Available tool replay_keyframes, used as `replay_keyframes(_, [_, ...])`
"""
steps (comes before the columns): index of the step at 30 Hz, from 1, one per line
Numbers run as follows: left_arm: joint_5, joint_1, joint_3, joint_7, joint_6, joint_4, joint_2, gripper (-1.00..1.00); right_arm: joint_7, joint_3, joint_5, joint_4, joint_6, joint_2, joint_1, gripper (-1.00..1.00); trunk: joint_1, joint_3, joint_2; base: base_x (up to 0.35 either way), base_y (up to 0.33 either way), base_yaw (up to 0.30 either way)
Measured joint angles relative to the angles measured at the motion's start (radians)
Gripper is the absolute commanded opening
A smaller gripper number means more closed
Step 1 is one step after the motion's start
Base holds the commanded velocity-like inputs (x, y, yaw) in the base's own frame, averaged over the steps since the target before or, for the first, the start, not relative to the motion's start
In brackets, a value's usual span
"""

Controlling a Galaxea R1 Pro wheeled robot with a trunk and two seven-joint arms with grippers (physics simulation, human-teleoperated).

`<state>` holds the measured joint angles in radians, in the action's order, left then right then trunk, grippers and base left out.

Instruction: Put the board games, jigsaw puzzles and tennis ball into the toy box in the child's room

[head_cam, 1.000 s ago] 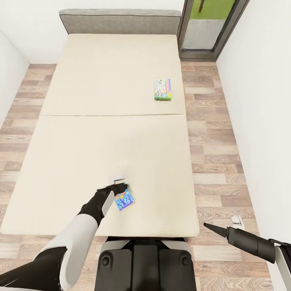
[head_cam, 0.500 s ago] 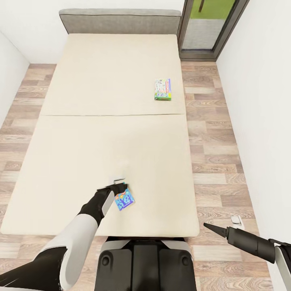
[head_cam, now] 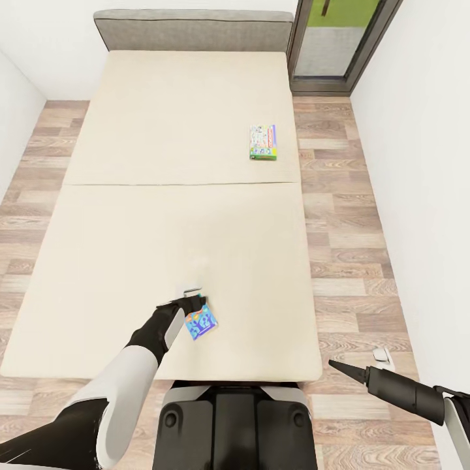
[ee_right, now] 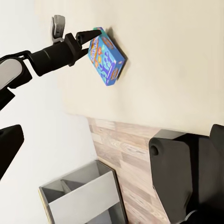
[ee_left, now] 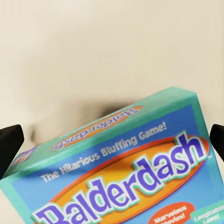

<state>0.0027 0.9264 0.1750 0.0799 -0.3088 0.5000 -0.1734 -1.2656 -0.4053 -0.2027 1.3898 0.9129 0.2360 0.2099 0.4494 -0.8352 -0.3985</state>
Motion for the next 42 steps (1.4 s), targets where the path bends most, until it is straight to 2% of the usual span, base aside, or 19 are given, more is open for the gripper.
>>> replay_keyframes(25, [0.000, 0.000, 0.000, -0.002, 0.000, -0.003, 0.000, 1.00, -0.002, 0.001, 0.000, 0.000, -0.001, -0.002, 0.000, 1.00, 0.000, 0.000, 0.000, -0.047, 0.000, 0.000])
replay_keyframes(42, [0.000, 0.000, 0.000, -0.003, 0.003, -0.003, 0.000, 1.00, 0.000, 0.001, 0.000, 0.000, -0.002, -0.002, 0.000, 1.00, 0.000, 0.000, 0.000, -0.148, 0.000, 0.000])
